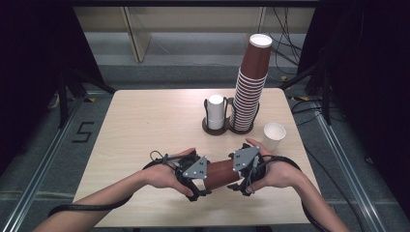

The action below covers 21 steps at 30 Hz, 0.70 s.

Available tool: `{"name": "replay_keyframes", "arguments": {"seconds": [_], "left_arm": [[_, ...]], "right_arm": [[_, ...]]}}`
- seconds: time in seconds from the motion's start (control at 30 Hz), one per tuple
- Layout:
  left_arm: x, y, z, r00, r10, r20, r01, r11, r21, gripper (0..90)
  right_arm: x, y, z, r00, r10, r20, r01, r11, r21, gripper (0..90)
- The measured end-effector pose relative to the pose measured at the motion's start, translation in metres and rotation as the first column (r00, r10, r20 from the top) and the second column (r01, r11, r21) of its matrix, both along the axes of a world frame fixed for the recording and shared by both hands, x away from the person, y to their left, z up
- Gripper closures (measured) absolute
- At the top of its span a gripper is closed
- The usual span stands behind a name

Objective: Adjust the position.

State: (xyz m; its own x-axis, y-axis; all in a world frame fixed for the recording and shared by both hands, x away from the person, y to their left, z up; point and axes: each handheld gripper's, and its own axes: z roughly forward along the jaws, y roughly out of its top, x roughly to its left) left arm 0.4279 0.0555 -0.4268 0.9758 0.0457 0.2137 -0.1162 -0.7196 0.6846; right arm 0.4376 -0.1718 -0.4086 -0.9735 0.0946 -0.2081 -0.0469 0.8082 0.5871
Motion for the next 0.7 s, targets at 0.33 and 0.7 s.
{"name": "replay_keyframes", "arguments": {"seconds": [0.33, 0.7], "left_arm": [[0.002, -0.005, 0.000, 0.9994, -0.033, -0.005, 0.034, 0.9980, 0.054, 10.9], [0.000, -0.012, 0.001, 0.9976, -0.069, -0.007, 0.069, 0.9946, 0.078, 10.9]], "right_arm": [[-0.002, 0.011, -0.004, 0.9976, 0.070, -0.003, -0.070, 0.996, -0.051, 11.5], [-0.005, 0.015, -0.008, 0.9952, 0.083, -0.051, -0.088, 0.991, -0.099, 15.4]]}}
